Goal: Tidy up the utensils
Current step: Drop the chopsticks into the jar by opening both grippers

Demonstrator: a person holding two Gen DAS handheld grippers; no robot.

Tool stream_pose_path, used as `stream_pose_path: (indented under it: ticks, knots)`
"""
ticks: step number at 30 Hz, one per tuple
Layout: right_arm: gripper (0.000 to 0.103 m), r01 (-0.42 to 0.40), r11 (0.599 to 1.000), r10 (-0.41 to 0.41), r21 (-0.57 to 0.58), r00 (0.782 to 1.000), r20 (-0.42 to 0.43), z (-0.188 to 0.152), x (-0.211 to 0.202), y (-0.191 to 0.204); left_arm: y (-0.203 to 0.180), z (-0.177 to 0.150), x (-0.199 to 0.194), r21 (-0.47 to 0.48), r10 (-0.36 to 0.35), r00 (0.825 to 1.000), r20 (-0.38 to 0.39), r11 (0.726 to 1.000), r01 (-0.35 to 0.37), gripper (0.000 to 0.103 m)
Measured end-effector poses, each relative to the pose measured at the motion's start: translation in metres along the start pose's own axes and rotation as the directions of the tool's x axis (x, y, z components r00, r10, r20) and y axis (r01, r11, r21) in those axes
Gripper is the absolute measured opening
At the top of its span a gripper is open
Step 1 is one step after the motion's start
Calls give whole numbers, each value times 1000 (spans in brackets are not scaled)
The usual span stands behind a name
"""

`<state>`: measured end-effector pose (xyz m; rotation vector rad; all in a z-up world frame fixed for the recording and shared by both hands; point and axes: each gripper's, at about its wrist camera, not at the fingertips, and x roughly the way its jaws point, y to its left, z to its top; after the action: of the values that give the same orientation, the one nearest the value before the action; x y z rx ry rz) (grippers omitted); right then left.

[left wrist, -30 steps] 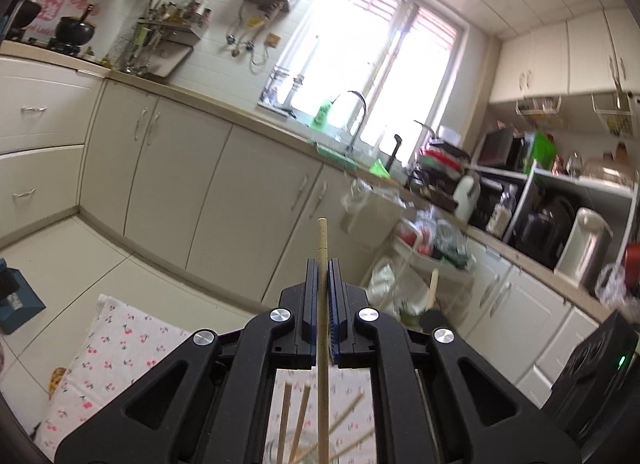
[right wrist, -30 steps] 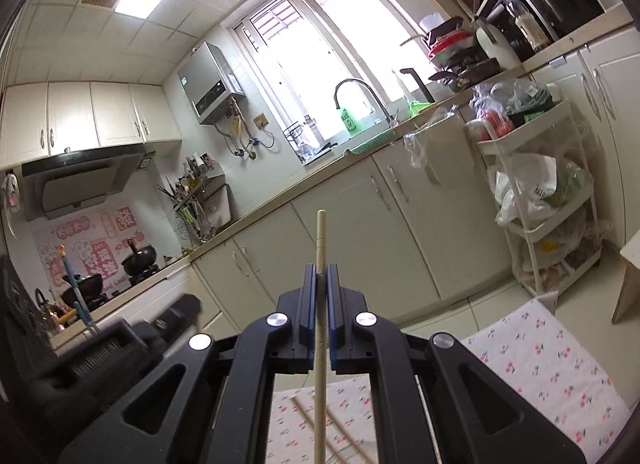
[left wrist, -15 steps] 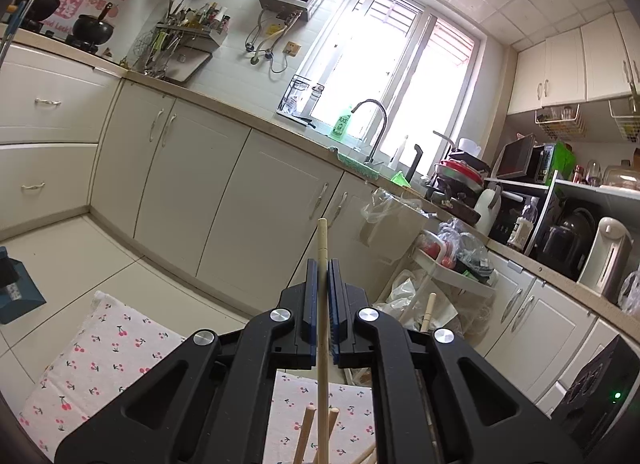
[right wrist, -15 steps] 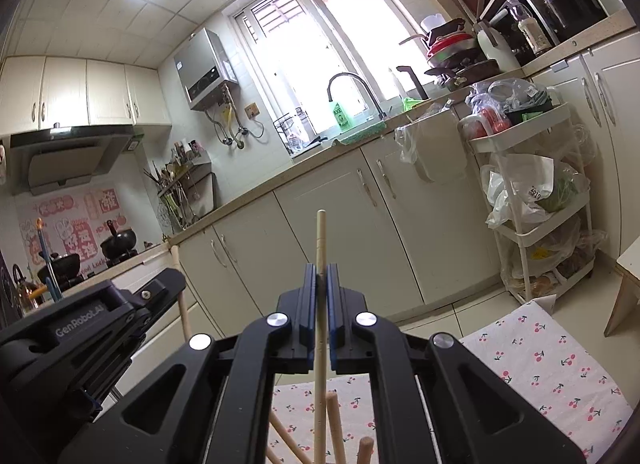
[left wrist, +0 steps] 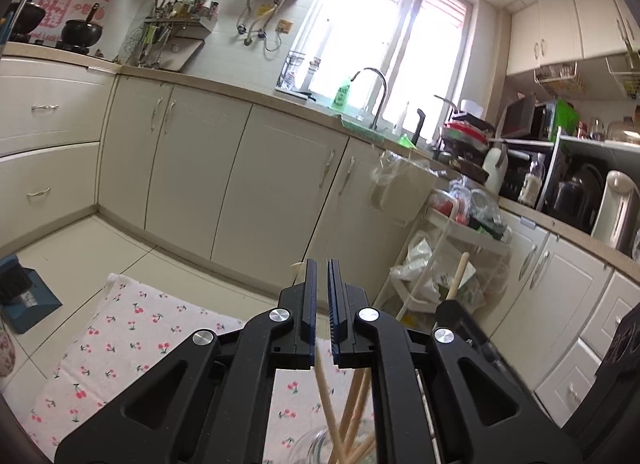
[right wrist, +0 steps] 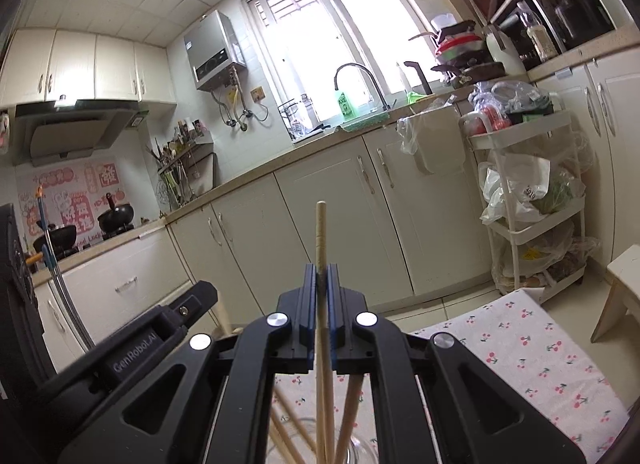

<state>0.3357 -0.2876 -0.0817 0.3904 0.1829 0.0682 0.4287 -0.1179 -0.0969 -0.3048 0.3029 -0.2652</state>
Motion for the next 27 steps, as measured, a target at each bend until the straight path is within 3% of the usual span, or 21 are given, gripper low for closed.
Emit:
stream_pose_path:
  ticks: [4, 6, 8, 14, 18, 22, 26, 27]
  knots:
    - [6, -11, 999, 11, -30, 1000, -20, -2, -10, 5, 0, -3, -11, 34, -18, 999, -35, 999, 19, 6]
    - [10, -21, 999, 19, -43, 999, -35, -2, -16, 8, -2, -4, -17, 54, -25, 998, -53, 998, 28, 11]
    - [21, -22, 999, 20, -43, 999, -45, -1, -24, 8, -3, -5, -24, 67, -25, 997, -69, 997, 30, 20]
    - [25, 1, 1000, -2, -28, 999, -49, 6, -64, 4, 1, -11, -52, 82, -18, 992, -127, 996, 28, 33]
    - [32, 31, 999, -32, -11, 992, -118, -3, -94, -2, 7, -21, -76, 93, -7, 983, -184, 995, 25, 39]
    - [35, 64, 998, -63, -8, 953, -297, -35, -118, -8, 15, -40, -98, 106, 9, 963, -270, 994, 21, 43]
    - [35, 64, 996, -84, -58, 876, -475, -80, -129, -4, 25, -69, -120, 133, 43, 927, -372, 991, 7, 44]
    - [35, 59, 996, -88, -72, 848, -523, -92, -130, -1, 29, -76, -126, 135, 56, 920, -388, 991, -3, 45]
